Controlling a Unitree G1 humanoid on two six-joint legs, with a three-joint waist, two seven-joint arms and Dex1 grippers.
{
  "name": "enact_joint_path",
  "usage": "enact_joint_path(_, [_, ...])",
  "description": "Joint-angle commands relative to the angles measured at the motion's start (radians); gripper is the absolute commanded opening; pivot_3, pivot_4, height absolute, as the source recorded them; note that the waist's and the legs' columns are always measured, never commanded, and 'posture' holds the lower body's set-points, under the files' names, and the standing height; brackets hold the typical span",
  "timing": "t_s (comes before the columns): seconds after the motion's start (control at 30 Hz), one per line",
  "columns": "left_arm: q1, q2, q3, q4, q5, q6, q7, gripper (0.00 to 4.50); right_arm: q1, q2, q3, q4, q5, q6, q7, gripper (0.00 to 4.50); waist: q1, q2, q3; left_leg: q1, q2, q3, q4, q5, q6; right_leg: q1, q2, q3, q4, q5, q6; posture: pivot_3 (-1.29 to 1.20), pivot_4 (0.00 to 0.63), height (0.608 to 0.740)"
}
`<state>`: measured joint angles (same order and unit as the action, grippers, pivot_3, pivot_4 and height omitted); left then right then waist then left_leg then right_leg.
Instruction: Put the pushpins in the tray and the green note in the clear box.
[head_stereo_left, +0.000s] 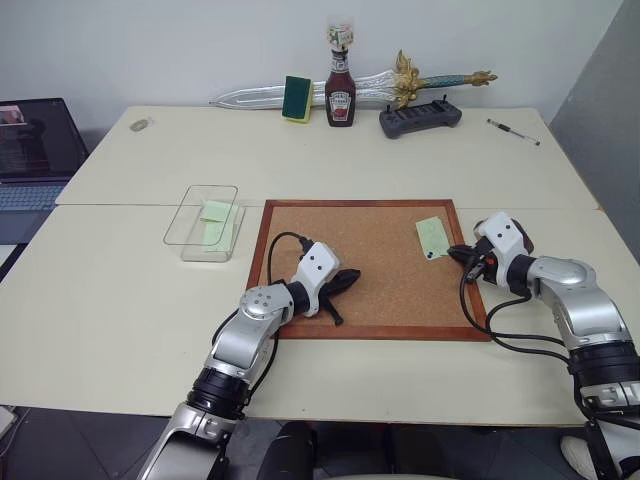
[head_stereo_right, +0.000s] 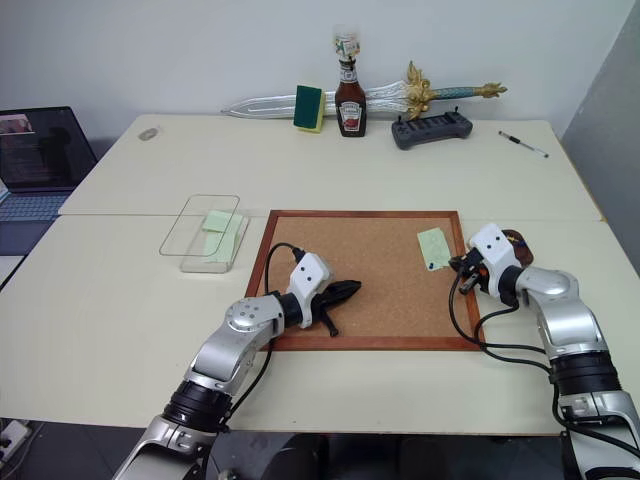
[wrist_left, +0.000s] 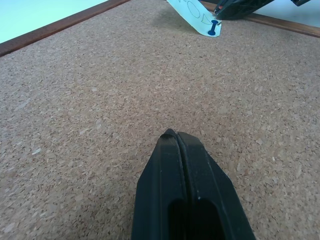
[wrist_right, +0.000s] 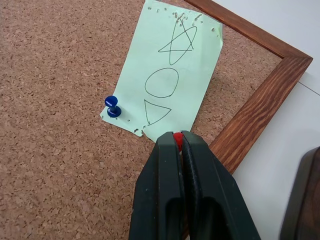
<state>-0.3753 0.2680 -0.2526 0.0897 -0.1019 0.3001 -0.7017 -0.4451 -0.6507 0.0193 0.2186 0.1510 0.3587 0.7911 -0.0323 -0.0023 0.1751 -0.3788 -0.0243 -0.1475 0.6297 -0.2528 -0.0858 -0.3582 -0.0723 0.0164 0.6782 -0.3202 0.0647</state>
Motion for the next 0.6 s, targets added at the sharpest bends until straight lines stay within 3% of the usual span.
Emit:
enact_joint_path(0.03, [0.04,-0.003,-0.061,0.048,0.024,0.044,-0.023,0.0,-0.019,0.01,-0.062,-0.059,0.056,-0.016,0.008,0.02,0.0,0.0,0.0,0.0,0.0,0.0,0.0,0.0,0.0,0.0,0.0,0.0,0.0,0.0,0.0,0.0,0.15,0.74])
enact_joint_path(0.6, [0.055,-0.003,-0.069,0.035,0.028,0.057,-0.022,0.0,-0.014,0.001,-0.134,-0.079,0.12,0.013,-0.005,0.02,0.001,0.0,0.0,0.0,0.0,0.0,0.0,0.0,0.0,0.0,0.0,0.0,0.0,0.0,0.0,0.0,0.15,0.74])
